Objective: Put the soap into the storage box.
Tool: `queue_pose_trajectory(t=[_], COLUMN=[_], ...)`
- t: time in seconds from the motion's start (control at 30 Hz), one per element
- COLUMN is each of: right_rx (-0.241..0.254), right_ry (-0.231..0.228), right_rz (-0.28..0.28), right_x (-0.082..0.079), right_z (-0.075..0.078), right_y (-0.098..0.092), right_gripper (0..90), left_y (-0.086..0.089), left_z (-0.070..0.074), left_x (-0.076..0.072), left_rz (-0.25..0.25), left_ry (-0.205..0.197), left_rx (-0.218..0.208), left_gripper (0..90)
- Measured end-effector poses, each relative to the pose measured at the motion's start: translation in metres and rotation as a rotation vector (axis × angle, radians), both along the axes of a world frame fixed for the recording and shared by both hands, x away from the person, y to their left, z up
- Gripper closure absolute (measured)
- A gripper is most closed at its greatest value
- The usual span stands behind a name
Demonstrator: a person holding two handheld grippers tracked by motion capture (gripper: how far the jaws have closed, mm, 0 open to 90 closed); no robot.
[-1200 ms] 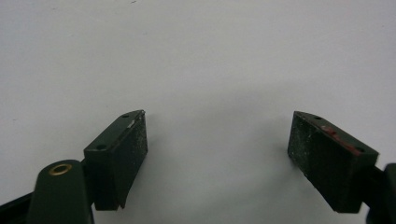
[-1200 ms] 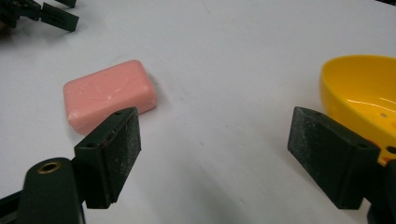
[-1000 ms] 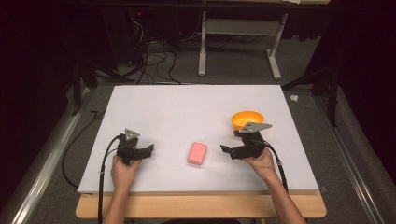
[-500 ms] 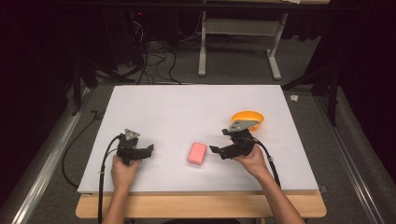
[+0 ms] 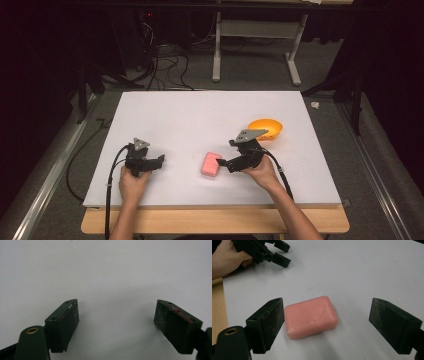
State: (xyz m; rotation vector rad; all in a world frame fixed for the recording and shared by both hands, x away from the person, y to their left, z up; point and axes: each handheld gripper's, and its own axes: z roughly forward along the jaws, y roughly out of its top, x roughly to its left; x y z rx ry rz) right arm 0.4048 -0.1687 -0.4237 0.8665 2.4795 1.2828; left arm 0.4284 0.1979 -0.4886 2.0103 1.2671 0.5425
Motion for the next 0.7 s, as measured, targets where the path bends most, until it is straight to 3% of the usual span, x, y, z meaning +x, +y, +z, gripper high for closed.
queue_pose_trajectory(t=[0.33,0.7], right_rx=[-0.03,-0.07], right_ry=[0.001,0.019], right_rz=[0.043,0.074], right_x=[0.004,0.013], right_z=[-0.001,-0.013], right_y=[0.019,0.038], right_gripper=[12.7,12.3], left_y=[0.0,0.0], left_z=[0.0,0.0], left_x=[0.0,0.0], left_rz=[0.0,0.0], left_ry=[-0.001,-0.001], left_rx=[0.001,0.001], left_gripper=[20.4,20.4])
